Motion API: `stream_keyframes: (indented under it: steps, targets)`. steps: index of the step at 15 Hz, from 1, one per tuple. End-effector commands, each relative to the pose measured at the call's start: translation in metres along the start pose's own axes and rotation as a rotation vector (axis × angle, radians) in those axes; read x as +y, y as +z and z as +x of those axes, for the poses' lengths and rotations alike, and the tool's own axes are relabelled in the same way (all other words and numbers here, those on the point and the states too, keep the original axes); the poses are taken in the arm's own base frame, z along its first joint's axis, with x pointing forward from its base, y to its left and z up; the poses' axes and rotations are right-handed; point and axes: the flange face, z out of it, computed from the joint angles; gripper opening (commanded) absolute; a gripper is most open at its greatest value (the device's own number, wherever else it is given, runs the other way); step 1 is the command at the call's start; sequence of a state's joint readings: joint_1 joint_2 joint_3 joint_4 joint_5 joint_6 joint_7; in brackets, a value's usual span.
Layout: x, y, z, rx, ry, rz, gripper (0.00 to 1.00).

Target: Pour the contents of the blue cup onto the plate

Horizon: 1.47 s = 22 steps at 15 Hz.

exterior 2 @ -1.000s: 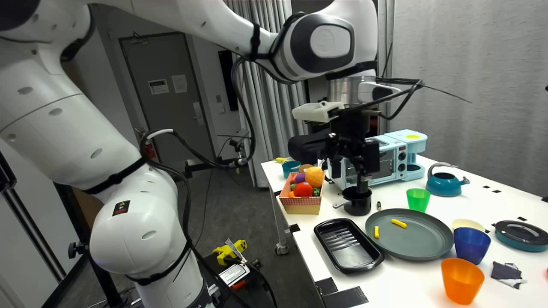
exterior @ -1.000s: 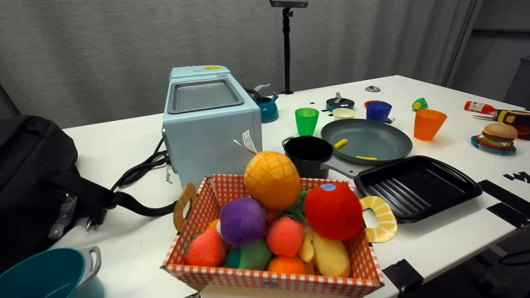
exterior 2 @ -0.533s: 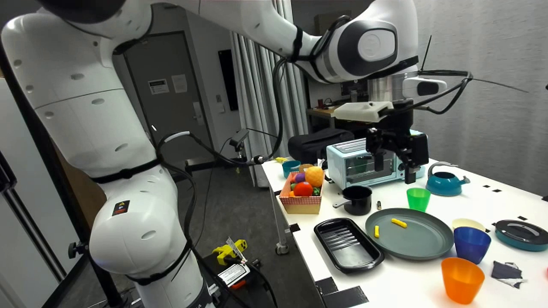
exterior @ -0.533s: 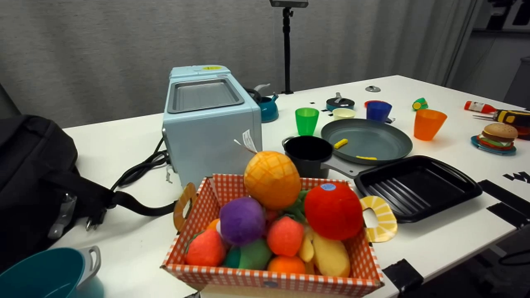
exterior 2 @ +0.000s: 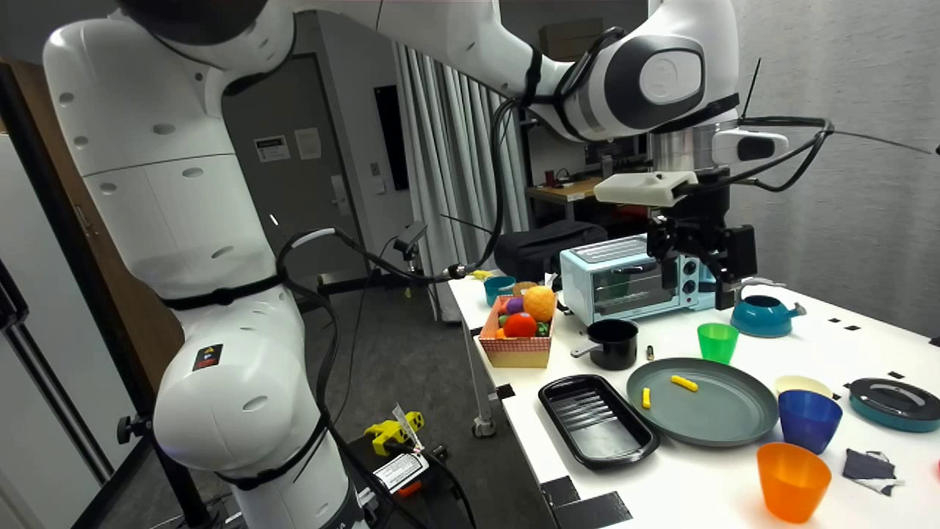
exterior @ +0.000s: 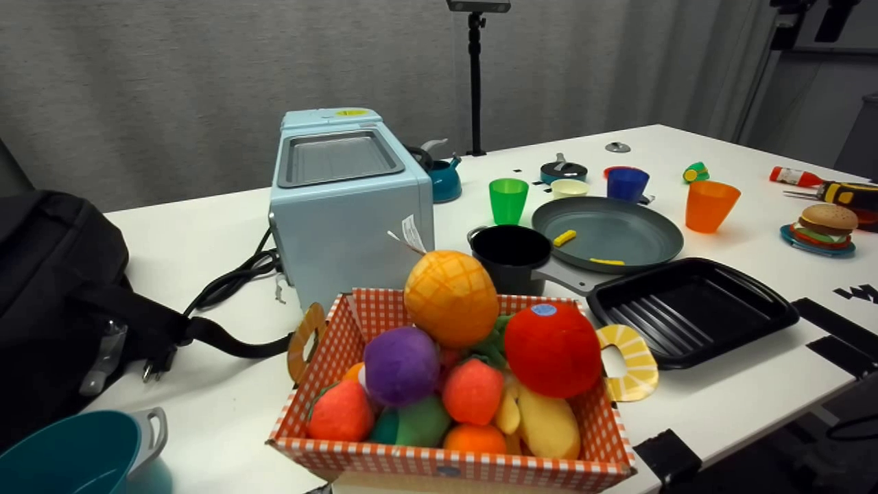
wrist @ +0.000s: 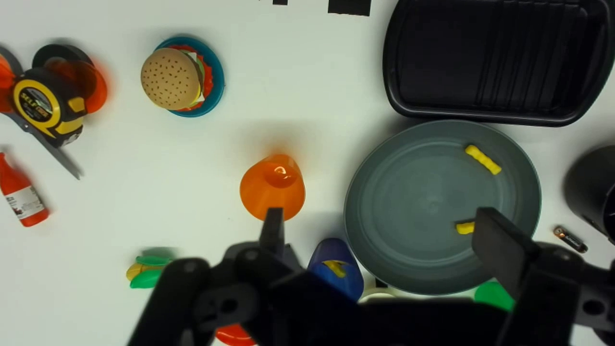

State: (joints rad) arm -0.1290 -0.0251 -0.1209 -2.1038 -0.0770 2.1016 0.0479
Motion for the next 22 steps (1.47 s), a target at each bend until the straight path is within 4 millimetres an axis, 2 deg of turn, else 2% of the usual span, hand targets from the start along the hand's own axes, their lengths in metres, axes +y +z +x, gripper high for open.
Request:
stream_keyframes:
  steps: [1, 4, 6, 10, 15, 22]
  targets:
    - [0.000, -0.001, 0.000, 0.000, 0.000, 0.000, 1.00]
    - [0.000, -0.001, 0.000, 0.000, 0.000, 0.000, 1.00]
    - [0.000, 0.006, 0.009, -0.022, 0.028, 0.007, 1.00]
    - [0.004, 0.021, 0.036, -0.034, 0.107, 0.036, 1.00]
    - [0.001, 0.042, 0.080, -0.035, 0.166, 0.068, 1.00]
    - [-0.007, 0.089, 0.130, 0.049, 0.184, 0.029, 1.00]
